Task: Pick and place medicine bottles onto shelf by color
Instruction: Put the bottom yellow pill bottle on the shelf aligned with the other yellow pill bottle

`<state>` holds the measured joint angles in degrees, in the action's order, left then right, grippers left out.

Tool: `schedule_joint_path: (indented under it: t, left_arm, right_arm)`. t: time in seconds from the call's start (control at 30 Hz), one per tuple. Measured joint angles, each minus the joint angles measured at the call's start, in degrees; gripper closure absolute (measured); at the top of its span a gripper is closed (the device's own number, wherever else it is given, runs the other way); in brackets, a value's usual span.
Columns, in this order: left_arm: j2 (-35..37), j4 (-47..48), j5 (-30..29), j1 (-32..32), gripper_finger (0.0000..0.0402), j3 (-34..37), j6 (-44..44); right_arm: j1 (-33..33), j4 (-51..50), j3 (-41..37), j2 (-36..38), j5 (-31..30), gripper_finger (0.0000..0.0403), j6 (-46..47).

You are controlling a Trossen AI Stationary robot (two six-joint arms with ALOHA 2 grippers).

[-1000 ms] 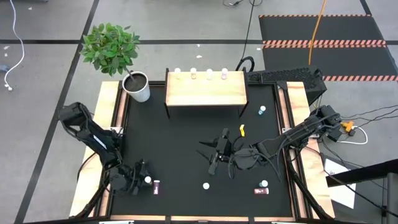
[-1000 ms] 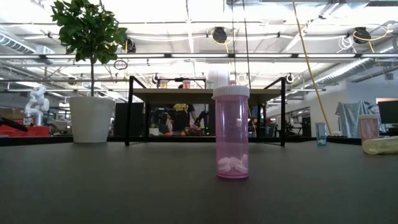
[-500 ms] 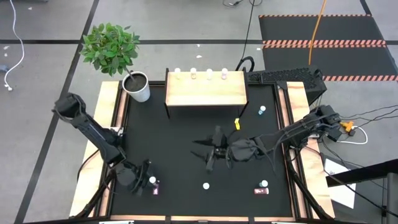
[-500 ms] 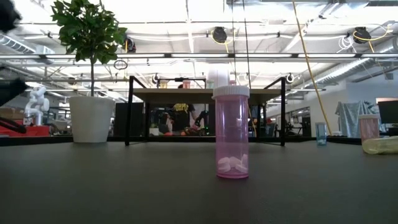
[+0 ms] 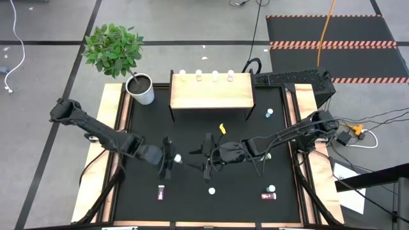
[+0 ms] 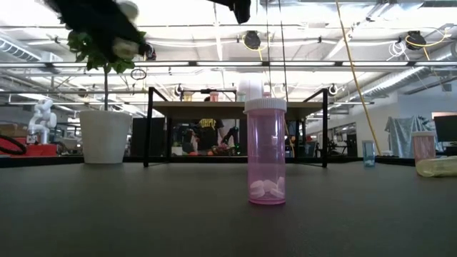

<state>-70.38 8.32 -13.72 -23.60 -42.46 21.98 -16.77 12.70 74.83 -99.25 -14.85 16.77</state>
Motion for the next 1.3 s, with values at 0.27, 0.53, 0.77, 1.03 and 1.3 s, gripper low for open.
schedule_joint_path:
  t: [0.27,0.53,0.77,1.03,1.3]
  left_arm:
    - [-0.25,-1.79,3.34,9.16,0.0298,-0.52,-7.49]
    - [-0.26,-1.5,3.95,11.81,0.0298,-0.54,-8.36]
    - [-0.25,-0.78,3.83,12.07,0.0298,-0.5,-8.41]
    - [-0.25,-0.87,3.83,12.07,0.0298,-0.5,-14.91]
    - [-0.19,-1.14,3.78,12.07,0.0298,-0.44,-15.3]
  right_arm:
    - [7.43,2.53,1.01,-1.08,3.55,0.0173,-8.21]
    - [11.39,-1.45,5.38,-3.09,11.82,0.0156,-11.59]
    - [12.22,-4.67,5.35,-4.08,15.09,0.0156,-12.59]
    - [14.56,-3.75,5.39,-6.11,19.29,0.0156,-12.83]
    - [14.9,-2.13,5.38,-6.56,22.64,0.0156,-12.37]
